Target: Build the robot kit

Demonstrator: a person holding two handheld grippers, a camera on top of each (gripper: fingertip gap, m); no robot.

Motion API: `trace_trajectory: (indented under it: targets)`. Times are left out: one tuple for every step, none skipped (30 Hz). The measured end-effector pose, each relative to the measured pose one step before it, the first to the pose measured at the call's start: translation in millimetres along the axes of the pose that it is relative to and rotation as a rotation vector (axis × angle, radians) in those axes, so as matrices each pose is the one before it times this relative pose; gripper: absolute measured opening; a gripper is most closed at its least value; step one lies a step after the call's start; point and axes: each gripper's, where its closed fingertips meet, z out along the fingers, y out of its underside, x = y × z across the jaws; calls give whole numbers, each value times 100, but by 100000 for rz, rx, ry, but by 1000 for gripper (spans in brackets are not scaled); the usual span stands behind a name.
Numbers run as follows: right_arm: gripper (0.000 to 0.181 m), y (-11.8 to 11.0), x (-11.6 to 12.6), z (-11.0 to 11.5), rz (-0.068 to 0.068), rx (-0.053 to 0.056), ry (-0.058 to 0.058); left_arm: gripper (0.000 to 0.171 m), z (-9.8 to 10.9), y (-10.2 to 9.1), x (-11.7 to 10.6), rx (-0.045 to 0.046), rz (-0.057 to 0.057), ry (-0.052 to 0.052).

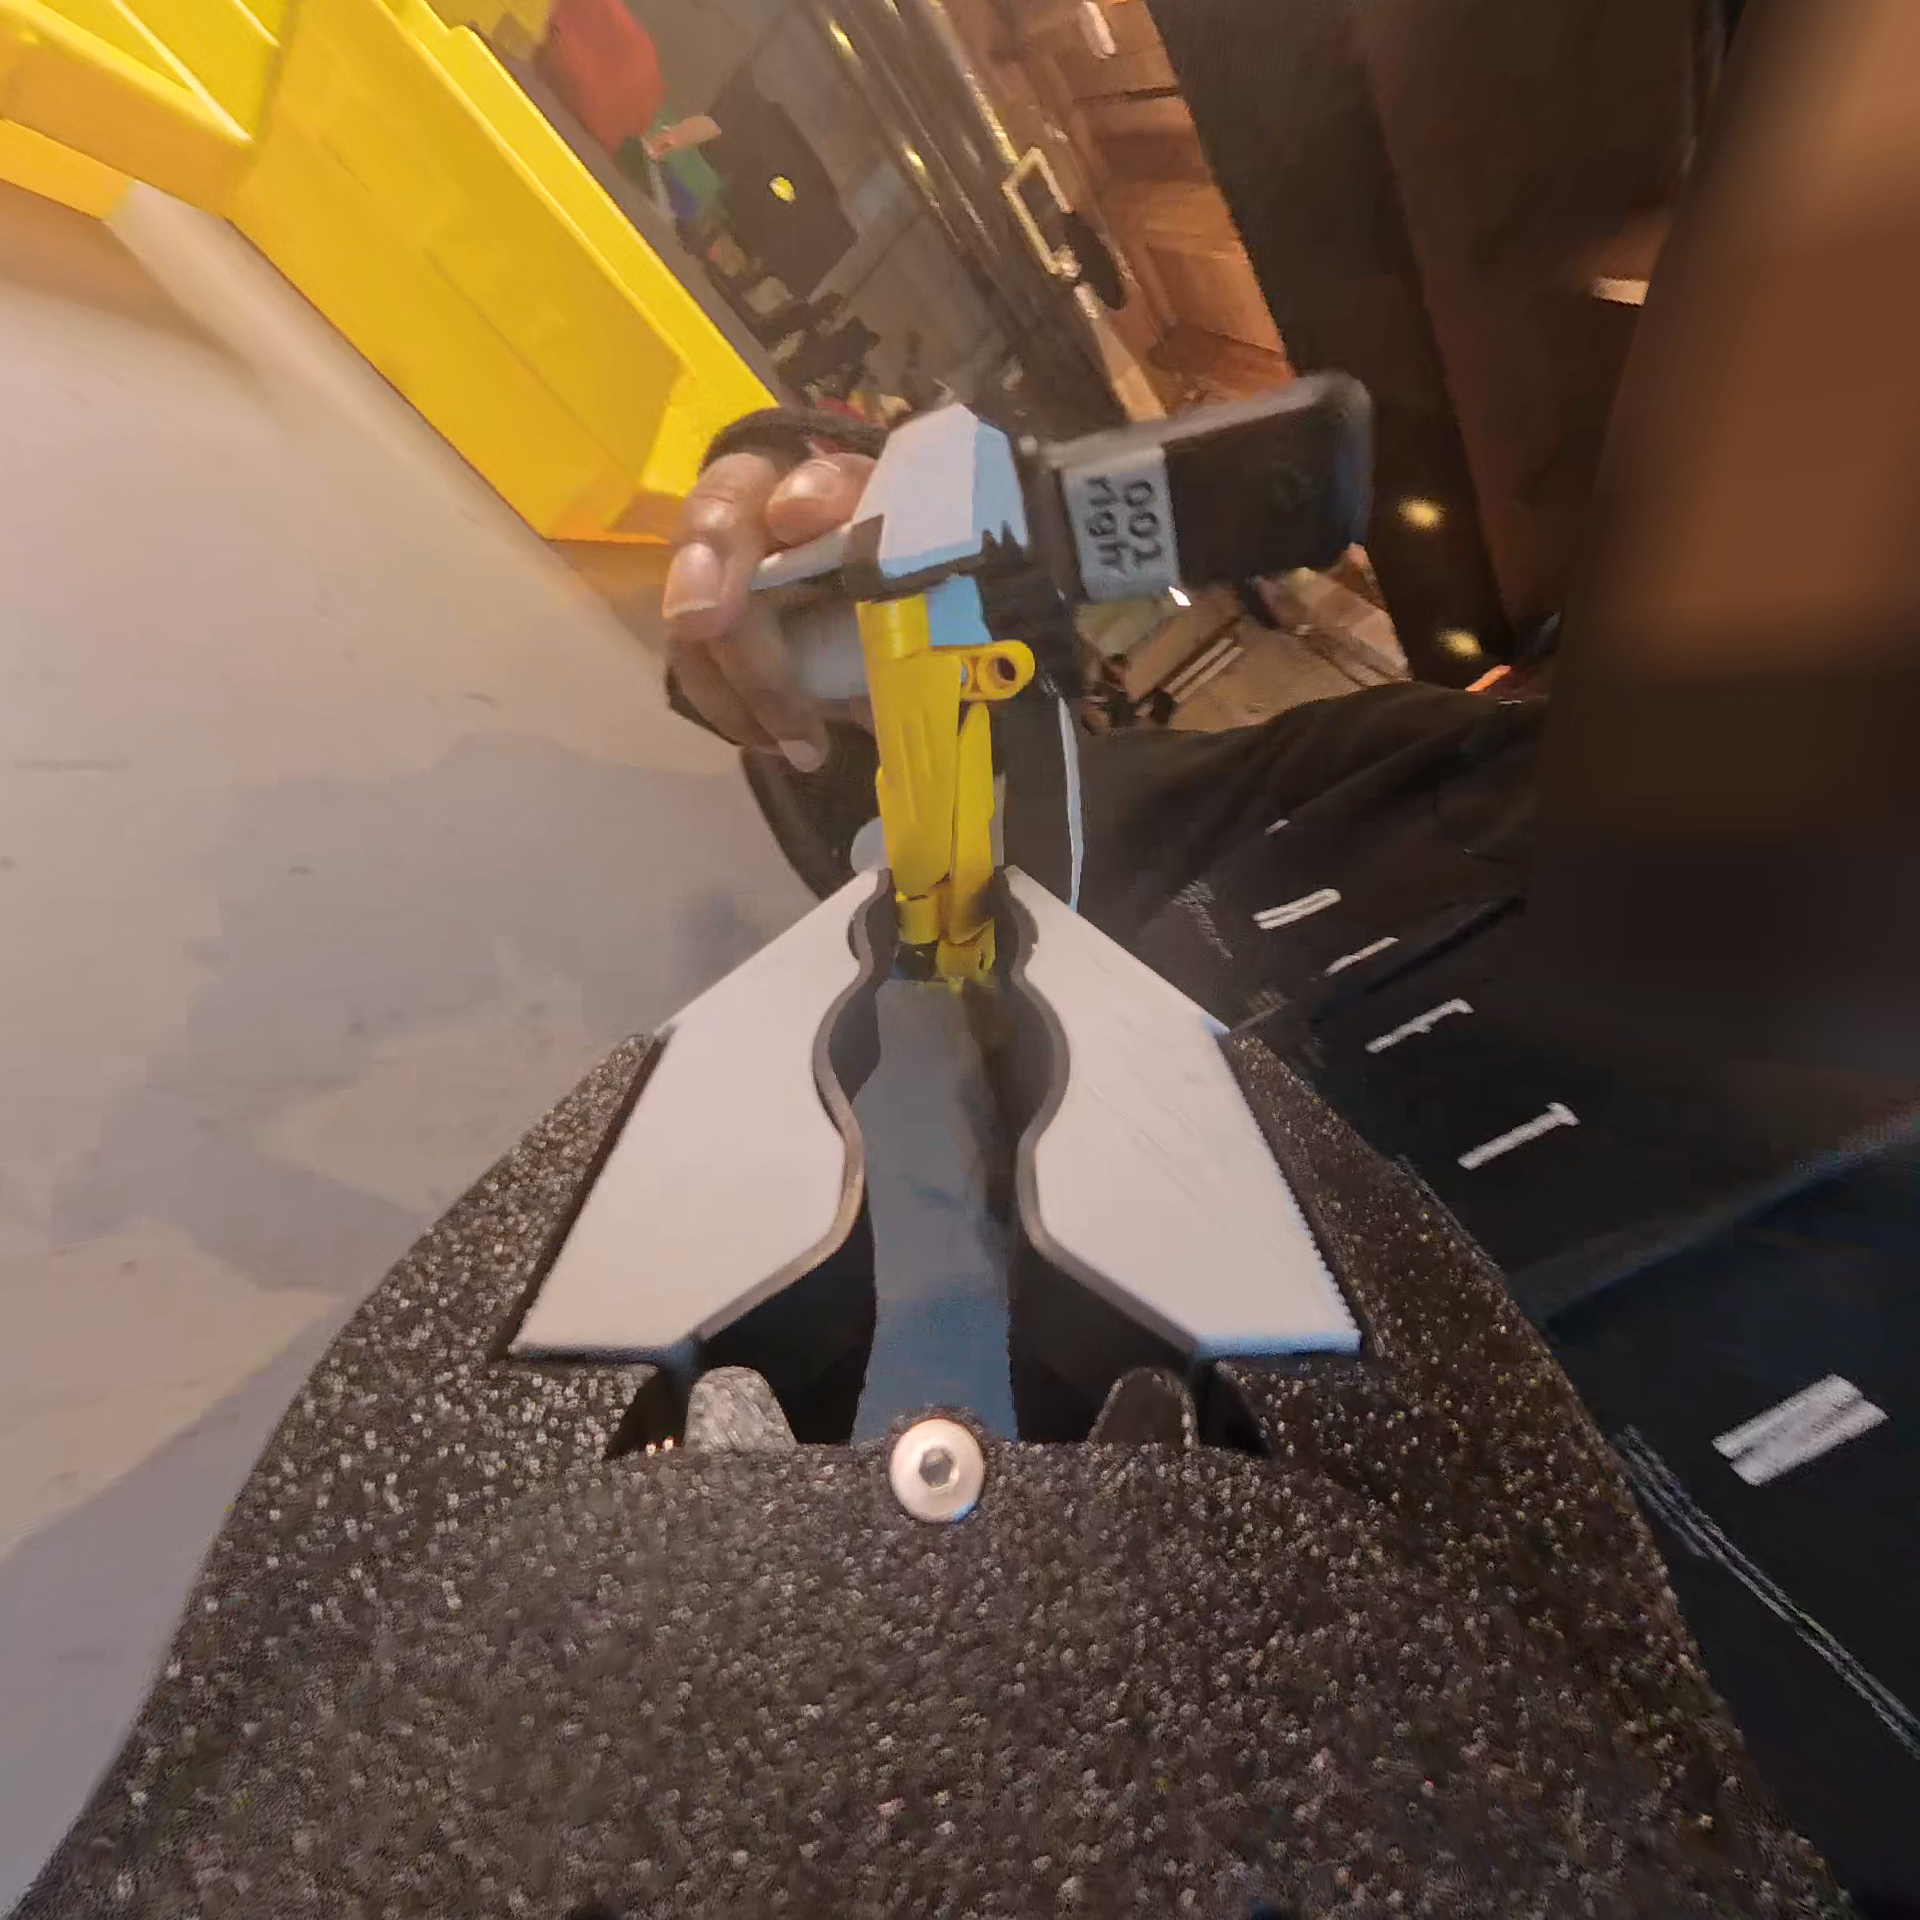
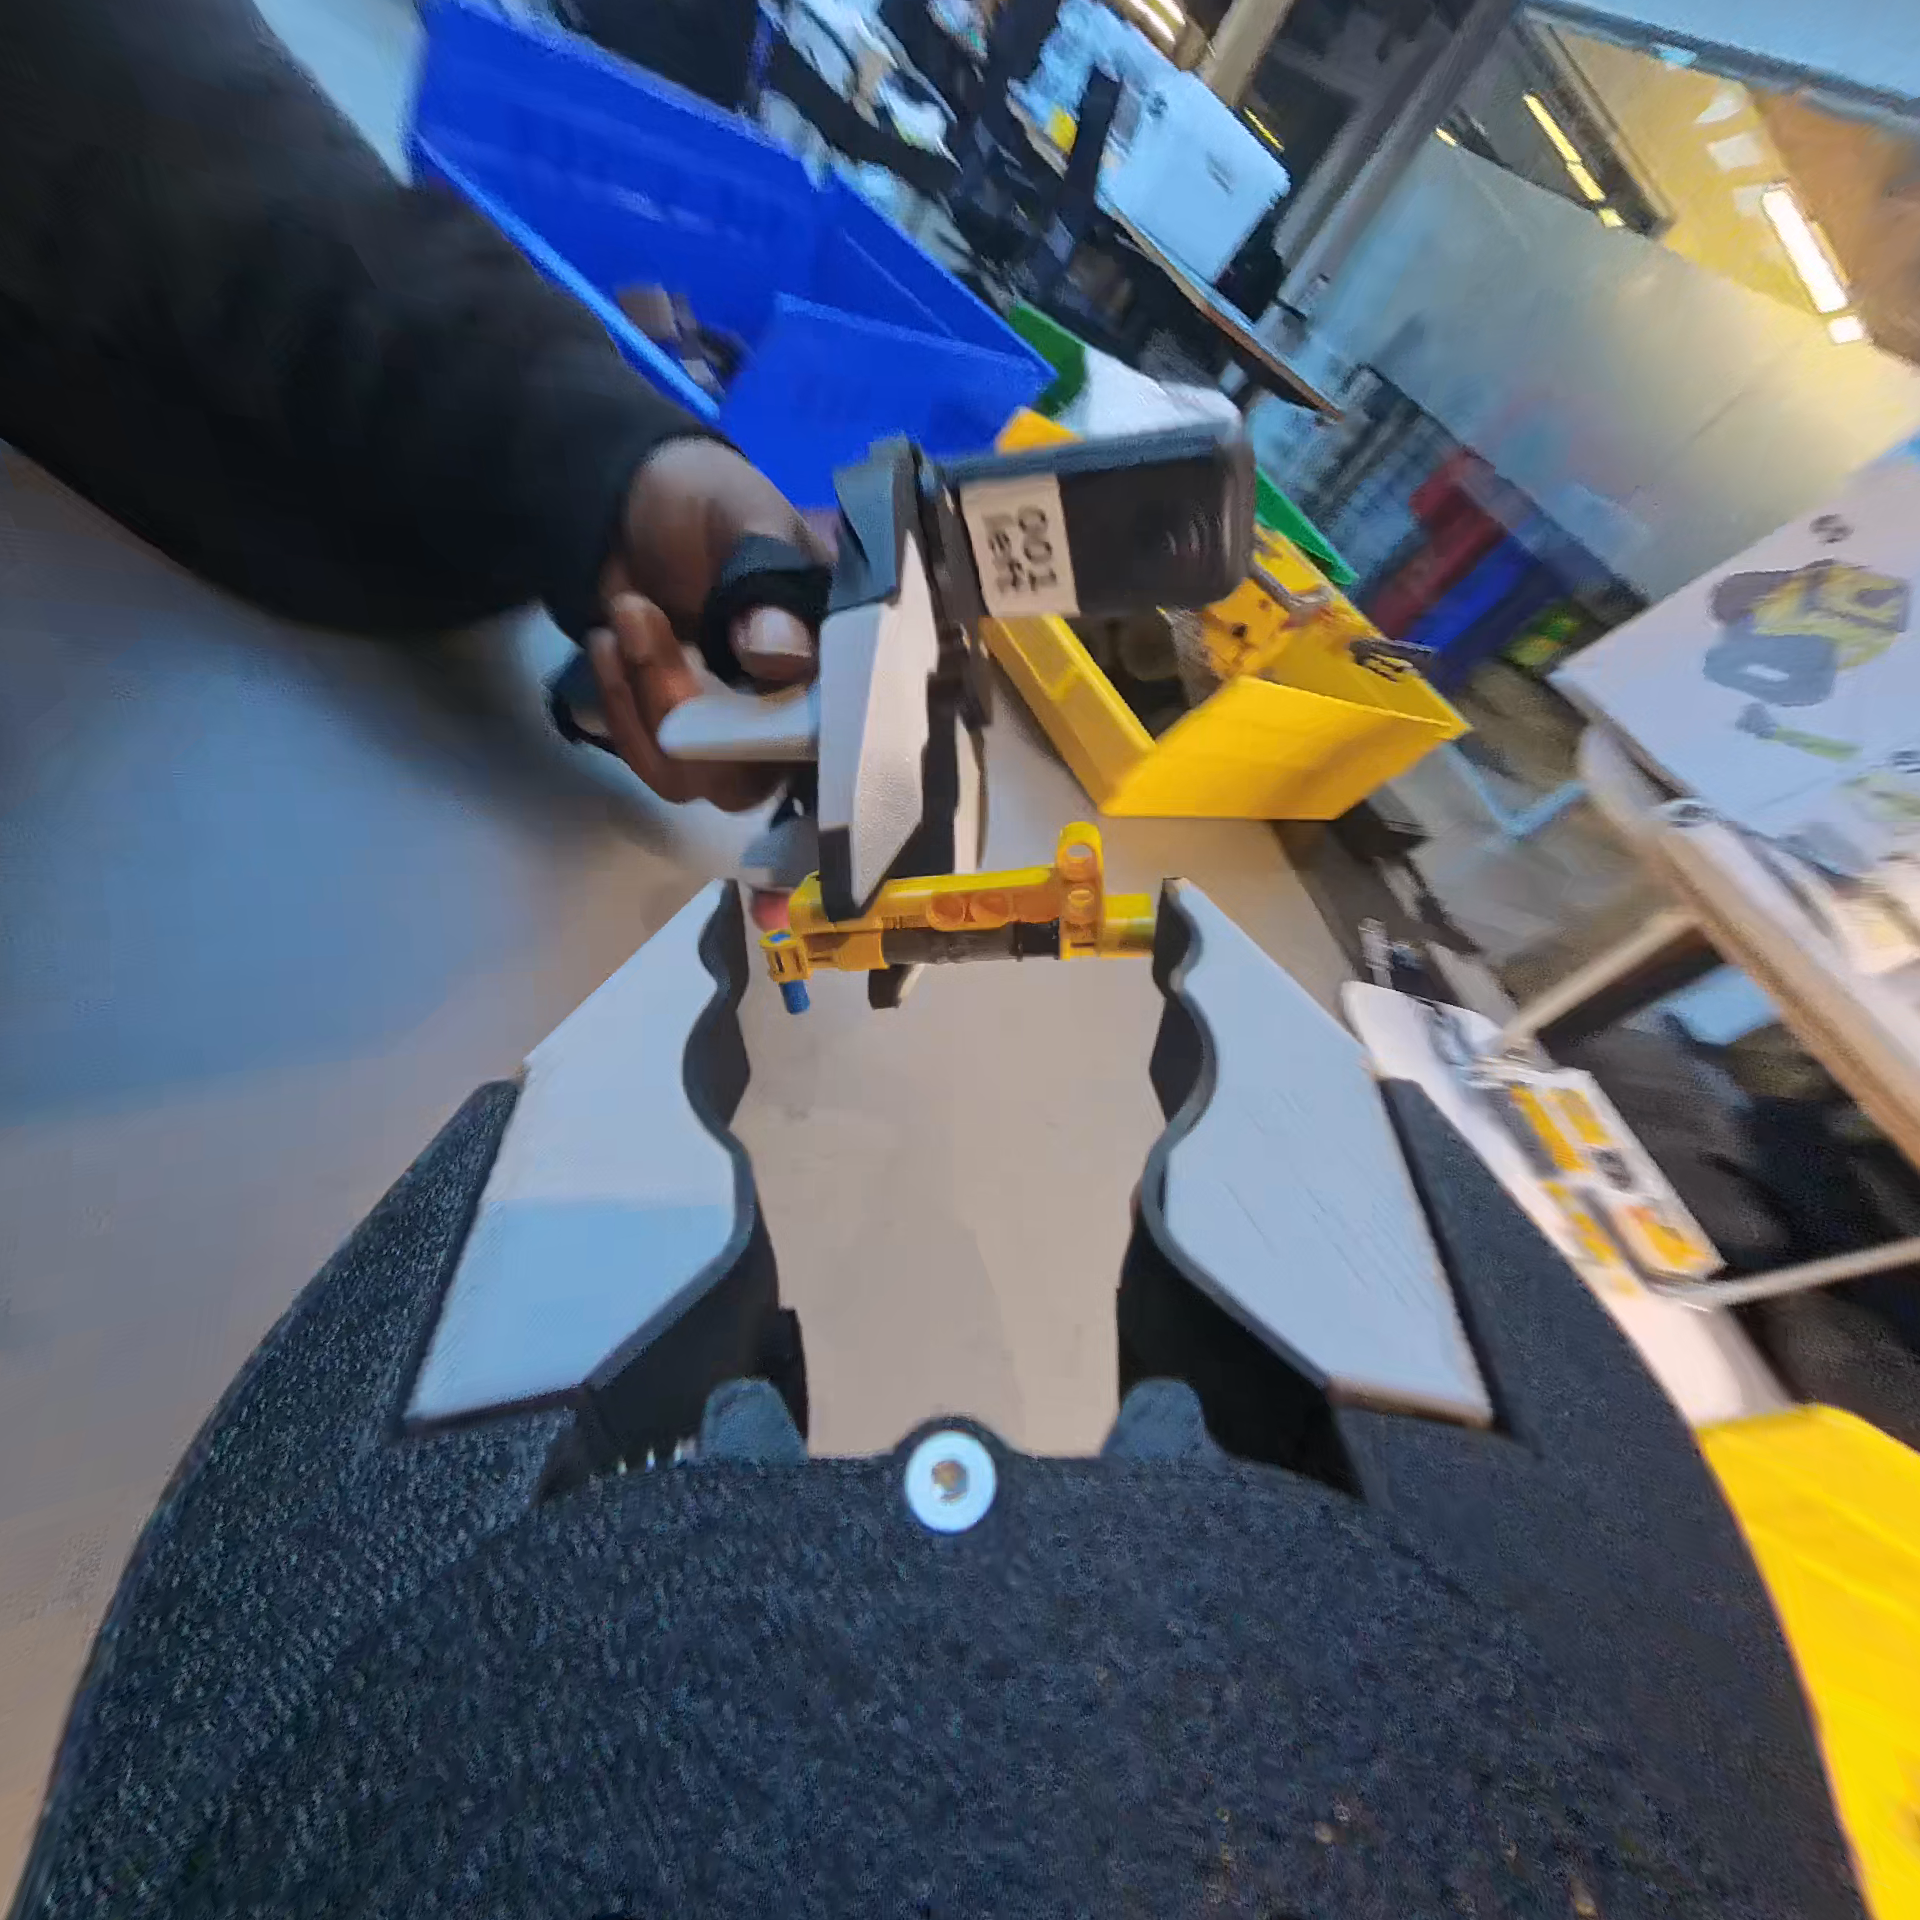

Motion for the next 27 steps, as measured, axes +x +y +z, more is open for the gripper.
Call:
trace_trajectory:
  targets:
    - [75,-646,-293,-425,8280,4869,-5841,17,-74,197,581,-1263,-3043,5912]
    - [71,-521,-210,-409,8866,4273,-5463,17,-32,286,581,-1783,-2999,5837]
    - [67,-221,-310,-365,7657,2494,-5838,17,24,374,497,-2473,-2349,5084]
    - [63,63,-443,-322,5567,894,-5978,17,48,420,348,-2837,-1474,3759]
    - [59,254,-502,-268,3933,-93,-5554,17,101,448,227,-3150,-1042,2681]
    - [56,323,-545,-180,3060,-510,-5263,17,138,439,108,-3220,-462,1556]
    - [51,217,-464,-115,2572,92,-4181,17,165,394,-34,-3016,99,357]
    - [46,125,-353,-59,2227,503,-3245,16,174,403,-38,-3049,16,220]
    - [40,114,-236,-14,1736,396,-2268,16,165,370,-1,-2740,-169,427]
    - [36,137,-132,15,973,-3,-1361,16,154,257,-64,-1811,-111,-22]
    - [31,61,8,10,387,213,-260,16,112,154,-38,-967,-8,-62]
    - [26,-37,6,-17,234,799,-120,16,73,86,63,-463,-14,401]
    - [21,-93,-47,-38,933,1162,-717,16,20,30,46,-138,111,76]
    - [16,-47,-57,-36,1436,897,-1084,16,-55,-53,-64,383,231,-766]
    - [15,33,156,-30,1767,432,-32,16,-181,-227,-154,1386,293,-1508]
    - [6,-104,369,-70,1746,1413,1134,17,-326,-396,-211,2416,445,-1929]
    - [6,-226,469,-91,2368,2346,1585,17,-444,-502,-159,2906,698,-2054]
    - [5,-157,505,-124,2921,1674,1531,17,-518,-593,-146,3224,1446,-2623]
    - [4,-159,525,-118,2480,1534,1799,17,-515,-595,-72,2939,2176,-2797]
    - [1,-88,338,-81,1433,1226,1097,17,-417,-380,124,1400,2242,-1790]
    - [1,-149,229,-75,926,1594,647,17,-305,-153,133,157,1662,-1261]
    - [10,-128,136,-65,437,1198,276,17,-219,-22,60,-114,579,-1013]
    - [22,3,85,-15,-692,-21,237,17,-121,111,55,-567,-678,-4]
    - [34,75,4,51,-2279,-908,446,16,-28,302,-16,-1233,-1433,369]
    - [43,28,-5,104,-3364,-687,1087,16,108,465,-171,-2071,-1662,-34]
    - [49,84,-38,177,-3810,-1210,1206,16,222,612,-230,-3006,-1648,-183]
    - [51,334,-152,251,-3822,-2854,617,16,312,585,-253,-2968,-1093,-489]
